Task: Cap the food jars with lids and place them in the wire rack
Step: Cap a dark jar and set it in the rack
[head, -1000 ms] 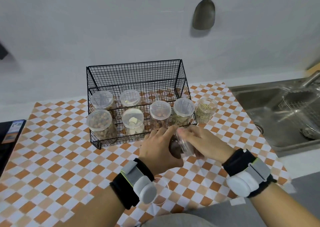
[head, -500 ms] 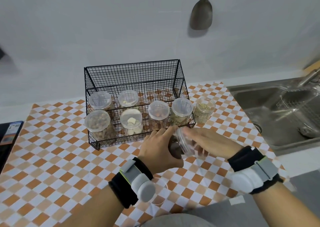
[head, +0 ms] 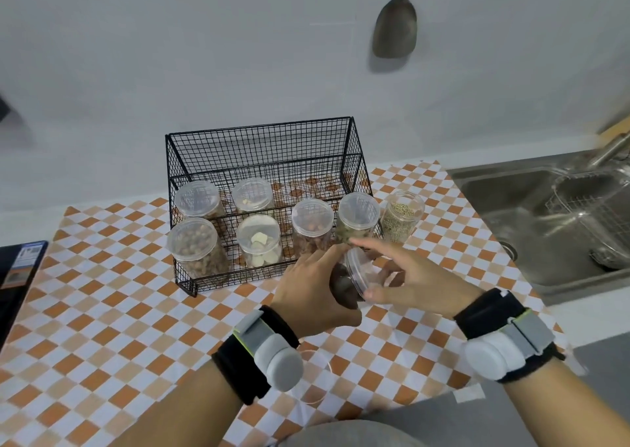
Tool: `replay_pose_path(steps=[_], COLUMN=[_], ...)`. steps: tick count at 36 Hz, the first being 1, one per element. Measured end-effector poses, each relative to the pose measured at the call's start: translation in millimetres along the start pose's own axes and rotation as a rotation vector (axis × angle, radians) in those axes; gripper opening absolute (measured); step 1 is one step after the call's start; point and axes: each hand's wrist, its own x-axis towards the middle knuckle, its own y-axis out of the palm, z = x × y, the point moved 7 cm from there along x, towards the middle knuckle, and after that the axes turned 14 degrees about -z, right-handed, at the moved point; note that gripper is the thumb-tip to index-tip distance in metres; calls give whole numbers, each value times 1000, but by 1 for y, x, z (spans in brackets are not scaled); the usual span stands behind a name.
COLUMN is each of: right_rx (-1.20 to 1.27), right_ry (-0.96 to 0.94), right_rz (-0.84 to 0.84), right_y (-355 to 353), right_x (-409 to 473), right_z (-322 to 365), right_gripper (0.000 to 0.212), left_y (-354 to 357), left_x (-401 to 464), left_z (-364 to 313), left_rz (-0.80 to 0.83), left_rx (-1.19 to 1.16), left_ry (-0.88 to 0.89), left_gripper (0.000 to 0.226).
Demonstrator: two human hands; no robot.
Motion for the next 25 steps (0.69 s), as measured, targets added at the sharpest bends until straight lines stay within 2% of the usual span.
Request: replay_pose_path(steps=[2,4,6,9,14,19,25], right_rx=[-90,-185,-226,-233,-288,-261,-231], right_ry=[30,75,83,17,-41,-19,45], right_rz=[-68,-129,-89,10,-139,-244,-304], right_y=[-1,-5,-2,7,13,17,16], right_x=[3,6,6,2,4,4,7], right_z=[-1,-5,-9,-4,-6,-2,-3], right_gripper=[50,68,80,79,84,69,78], left_y=[2,3,4,4,4,5,7], left_x=[0,-1,-1,-1,2,1,-1], left_z=[0,0,0,-1,-2,-1,-1], left_rz=[17,24,29,37,40,22,-16], left_rx=[1,-11,-13,-48,-103,-95,-89], left_ry=[4,-5,-3,-14,-46,-61,-92], left_gripper=[98,98,98,98,94,95,91])
